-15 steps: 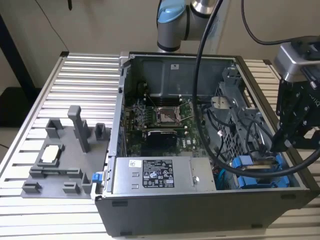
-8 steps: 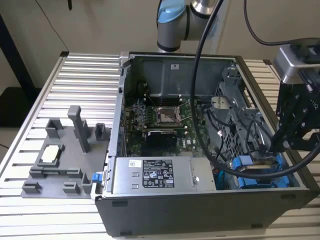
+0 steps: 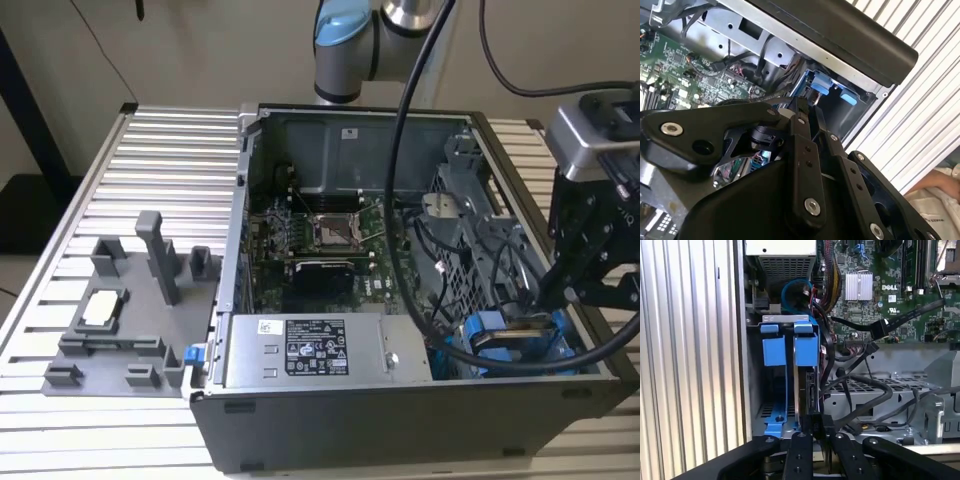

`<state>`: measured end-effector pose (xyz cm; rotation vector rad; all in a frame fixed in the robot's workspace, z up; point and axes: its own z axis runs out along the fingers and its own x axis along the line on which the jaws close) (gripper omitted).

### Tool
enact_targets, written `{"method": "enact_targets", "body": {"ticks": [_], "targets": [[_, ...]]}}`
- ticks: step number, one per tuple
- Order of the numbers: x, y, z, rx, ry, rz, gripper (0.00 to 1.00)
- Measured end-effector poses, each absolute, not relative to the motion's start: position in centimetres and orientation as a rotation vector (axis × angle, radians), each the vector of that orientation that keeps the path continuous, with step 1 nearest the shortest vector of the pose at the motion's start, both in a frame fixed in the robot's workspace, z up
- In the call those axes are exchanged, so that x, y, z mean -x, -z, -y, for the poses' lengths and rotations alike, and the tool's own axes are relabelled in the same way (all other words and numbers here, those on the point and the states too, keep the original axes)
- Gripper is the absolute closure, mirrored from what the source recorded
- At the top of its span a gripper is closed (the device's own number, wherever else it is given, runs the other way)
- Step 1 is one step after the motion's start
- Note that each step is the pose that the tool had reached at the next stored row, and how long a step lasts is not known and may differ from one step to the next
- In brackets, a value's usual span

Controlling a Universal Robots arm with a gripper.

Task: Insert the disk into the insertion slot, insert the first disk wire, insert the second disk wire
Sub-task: 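Insert the first disk wire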

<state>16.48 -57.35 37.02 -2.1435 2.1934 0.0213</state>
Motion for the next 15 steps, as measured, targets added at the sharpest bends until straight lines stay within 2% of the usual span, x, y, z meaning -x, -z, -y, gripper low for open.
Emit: {"method": "enact_targets", "body": {"ticks": [15], "targets": [[-16.4,-35.7,57.4,2.143,-0.020,-2.191,0.81]]}}
